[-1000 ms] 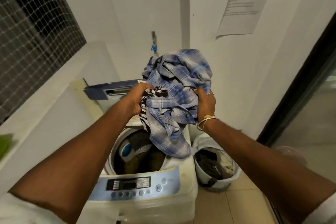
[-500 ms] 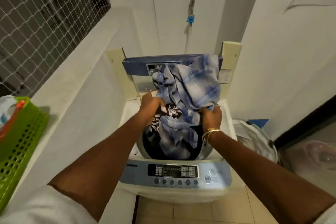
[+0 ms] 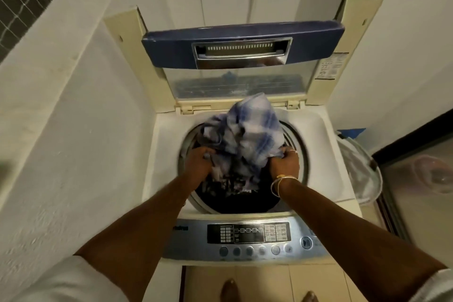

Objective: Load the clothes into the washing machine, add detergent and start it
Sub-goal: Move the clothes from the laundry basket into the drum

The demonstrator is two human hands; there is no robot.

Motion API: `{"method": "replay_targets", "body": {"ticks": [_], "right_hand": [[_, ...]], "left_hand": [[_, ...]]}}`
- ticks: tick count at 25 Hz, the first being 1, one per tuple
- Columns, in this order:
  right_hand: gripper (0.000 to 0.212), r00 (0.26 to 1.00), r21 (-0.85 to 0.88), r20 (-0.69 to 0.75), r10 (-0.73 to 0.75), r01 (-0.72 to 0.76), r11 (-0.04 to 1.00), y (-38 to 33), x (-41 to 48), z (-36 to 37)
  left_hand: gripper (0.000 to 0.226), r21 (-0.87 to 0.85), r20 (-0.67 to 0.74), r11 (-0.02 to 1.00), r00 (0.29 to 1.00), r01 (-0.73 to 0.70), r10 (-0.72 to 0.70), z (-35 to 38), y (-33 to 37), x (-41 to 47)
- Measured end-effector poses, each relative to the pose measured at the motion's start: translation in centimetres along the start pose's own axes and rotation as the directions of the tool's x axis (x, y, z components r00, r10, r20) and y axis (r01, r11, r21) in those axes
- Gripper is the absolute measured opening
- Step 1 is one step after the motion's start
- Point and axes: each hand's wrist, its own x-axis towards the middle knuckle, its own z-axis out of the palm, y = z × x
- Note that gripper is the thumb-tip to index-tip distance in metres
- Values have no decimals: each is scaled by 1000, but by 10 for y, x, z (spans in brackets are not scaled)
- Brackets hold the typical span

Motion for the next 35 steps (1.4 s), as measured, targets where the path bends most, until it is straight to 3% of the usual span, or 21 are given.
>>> {"method": "replay_targets", "body": {"ticks": [4, 8, 13, 16, 18, 21, 26, 30, 35], "right_hand": [[8, 999, -89, 36, 29, -26, 996, 12, 12, 16], [6, 968, -230, 239, 80, -24, 973, 14, 13, 39], [20, 857, -511, 494, 145, 151, 846, 6, 15, 47], [34, 786, -512, 597, 161, 219, 831, 2, 7, 29], [33, 771, -452, 629, 99, 258, 854, -5, 4, 8], [11, 835, -227, 538, -114, 273, 935, -21, 1, -37], [25, 919, 38, 310, -245, 245, 969, -45, 2, -113], [34, 962, 211, 205, -179, 135, 968, -36, 40, -193], [27, 965, 346, 251, -73, -19, 938, -14, 92, -281]], "left_hand": [[20, 62, 11, 989, 991, 132, -133, 1, -20, 6], [26, 156, 208, 976, 961, 150, -181, 7, -32, 7], [26, 99, 197, 980, 962, 173, -189, 6, -18, 1], [20, 127, 226, 976, 953, 177, -202, 3, 2, -9], [20, 109, 220, 982, 960, 152, -173, 3, 16, -16], [21, 60, 131, 997, 989, 55, -63, 10, 53, -31], [11, 43, -8, 982, 983, -183, 184, 51, 129, -60], [13, -23, 16, 941, 941, -339, 339, 131, 221, -89], [14, -99, 120, 956, 950, -277, 288, 224, 279, -99]]}}
